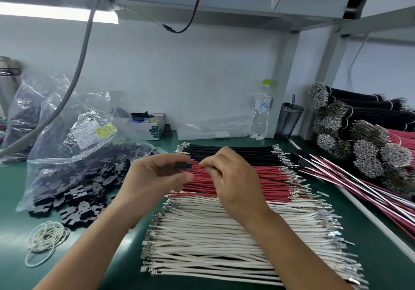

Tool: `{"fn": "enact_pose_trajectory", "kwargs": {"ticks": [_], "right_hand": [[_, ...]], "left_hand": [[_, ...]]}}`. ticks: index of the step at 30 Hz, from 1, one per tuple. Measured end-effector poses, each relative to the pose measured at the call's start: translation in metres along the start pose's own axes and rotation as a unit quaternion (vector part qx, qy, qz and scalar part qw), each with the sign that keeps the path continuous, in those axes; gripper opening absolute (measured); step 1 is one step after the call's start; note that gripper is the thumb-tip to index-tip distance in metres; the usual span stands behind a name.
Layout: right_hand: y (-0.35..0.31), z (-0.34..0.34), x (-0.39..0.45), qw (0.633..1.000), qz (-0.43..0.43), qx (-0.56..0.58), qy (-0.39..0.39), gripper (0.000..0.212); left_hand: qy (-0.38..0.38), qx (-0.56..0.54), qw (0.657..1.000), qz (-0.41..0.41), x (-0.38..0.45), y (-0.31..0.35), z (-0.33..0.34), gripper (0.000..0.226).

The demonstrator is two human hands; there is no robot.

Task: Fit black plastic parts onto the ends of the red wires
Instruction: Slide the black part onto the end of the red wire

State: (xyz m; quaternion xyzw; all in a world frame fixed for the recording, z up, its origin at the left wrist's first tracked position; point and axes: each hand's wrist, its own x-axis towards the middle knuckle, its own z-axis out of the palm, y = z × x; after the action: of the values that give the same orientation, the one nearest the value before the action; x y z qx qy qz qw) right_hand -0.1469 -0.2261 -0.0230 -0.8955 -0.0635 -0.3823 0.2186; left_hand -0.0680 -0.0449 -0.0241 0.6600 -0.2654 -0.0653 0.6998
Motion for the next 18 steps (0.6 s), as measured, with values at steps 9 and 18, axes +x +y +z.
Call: {"fn": "enact_pose_trajectory", "kwargs": {"ticks": [9, 18], "right_hand": [[-0.005, 0.001, 0.002, 1.0, -0.007, 0.023, -0.019, 0.008], [-0.006, -0.019, 0.003, 0.994, -0.041, -0.097, -0.005, 0.008]], "left_hand": [[0.017, 0.059, 0.998, -0.008, -0.002, 0.005, -0.002, 0.016], [-0.002, 0.061, 0.998, 0.0, -0.001, 0.004, -0.003, 0.012]]}}
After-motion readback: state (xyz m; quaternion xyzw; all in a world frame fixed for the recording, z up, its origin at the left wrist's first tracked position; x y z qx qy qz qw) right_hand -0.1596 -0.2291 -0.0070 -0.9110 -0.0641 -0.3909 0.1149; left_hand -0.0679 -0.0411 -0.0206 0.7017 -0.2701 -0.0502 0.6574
